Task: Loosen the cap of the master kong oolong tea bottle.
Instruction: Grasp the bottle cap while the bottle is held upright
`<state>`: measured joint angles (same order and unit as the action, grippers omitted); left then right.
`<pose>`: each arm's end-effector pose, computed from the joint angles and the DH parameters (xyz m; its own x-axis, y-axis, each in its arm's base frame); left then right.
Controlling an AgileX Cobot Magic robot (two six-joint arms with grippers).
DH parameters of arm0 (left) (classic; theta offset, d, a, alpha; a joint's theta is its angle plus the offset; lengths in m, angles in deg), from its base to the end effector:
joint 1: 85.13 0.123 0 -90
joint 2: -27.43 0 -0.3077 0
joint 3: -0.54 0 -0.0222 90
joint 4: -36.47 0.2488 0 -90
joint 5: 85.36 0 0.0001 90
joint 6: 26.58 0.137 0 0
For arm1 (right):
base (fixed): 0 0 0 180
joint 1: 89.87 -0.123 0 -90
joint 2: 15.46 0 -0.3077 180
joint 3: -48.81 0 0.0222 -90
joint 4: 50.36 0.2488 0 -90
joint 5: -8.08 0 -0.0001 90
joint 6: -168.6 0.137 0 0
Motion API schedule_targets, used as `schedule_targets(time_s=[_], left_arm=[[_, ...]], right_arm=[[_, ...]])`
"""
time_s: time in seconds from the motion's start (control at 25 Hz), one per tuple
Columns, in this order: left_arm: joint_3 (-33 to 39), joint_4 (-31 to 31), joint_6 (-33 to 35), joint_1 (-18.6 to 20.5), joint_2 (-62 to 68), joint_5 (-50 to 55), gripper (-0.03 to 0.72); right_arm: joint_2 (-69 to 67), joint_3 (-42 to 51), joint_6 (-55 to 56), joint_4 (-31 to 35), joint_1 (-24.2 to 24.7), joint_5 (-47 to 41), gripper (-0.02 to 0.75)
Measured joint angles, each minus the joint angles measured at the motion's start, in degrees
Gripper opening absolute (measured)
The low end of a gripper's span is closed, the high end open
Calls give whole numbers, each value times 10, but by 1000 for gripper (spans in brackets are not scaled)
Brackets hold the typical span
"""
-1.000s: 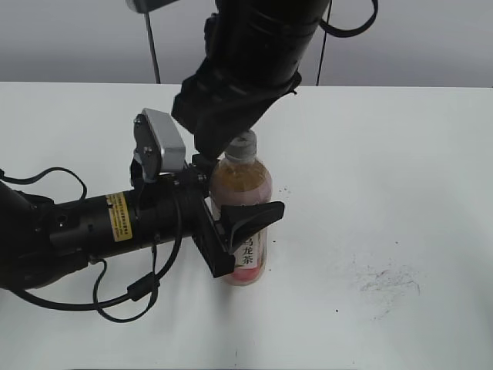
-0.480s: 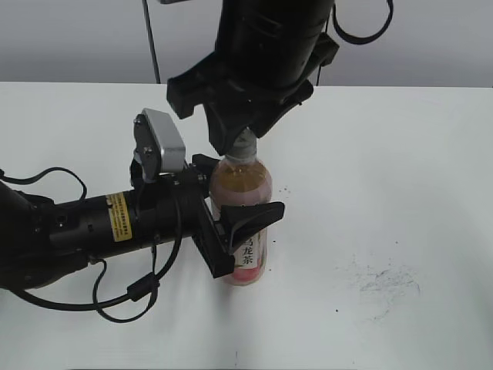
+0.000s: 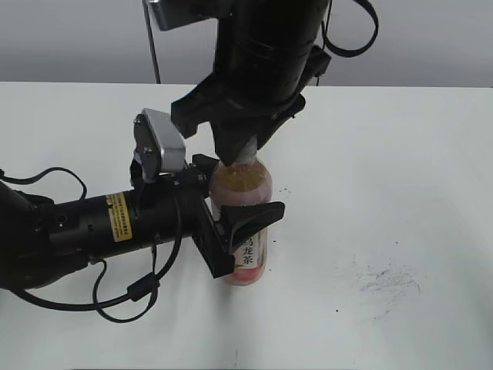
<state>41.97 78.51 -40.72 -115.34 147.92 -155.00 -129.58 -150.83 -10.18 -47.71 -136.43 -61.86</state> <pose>0.2678 -0.2554 0.1427 -0.0740 0.0946 -0.9928 0.9340 0.3554 -0.0358 0.2791 0.3034 0.2747 -0.6891 -0.6737 -0.2672 -0.7083 0.7040 0.0518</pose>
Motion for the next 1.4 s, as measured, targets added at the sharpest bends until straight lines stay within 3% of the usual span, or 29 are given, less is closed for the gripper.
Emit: schedule_targets(time_s=[0.2,0.4,0.92,1.16,1.32,1.4], left_arm=[[0,0,0,0,0,0,445],[0,2,1,0,0,0,445],[0,9,11,0,0,-2,445],[0,3,7,0,0,-1,445],[-1,-1,2,0,0,2,445],[-3,-5,-4,0,0,4,445]], right_arm=[[0,0,-57,-1,0,0,279],[0,0,-197,1,0,-1,279],[1,0,-839,24,0,-3,281],[1,0,-1006,26,-1,-3,265],[1,0,-1068,25,-2,-2,220],[1,0,-1087,29,-3,-1,116]])
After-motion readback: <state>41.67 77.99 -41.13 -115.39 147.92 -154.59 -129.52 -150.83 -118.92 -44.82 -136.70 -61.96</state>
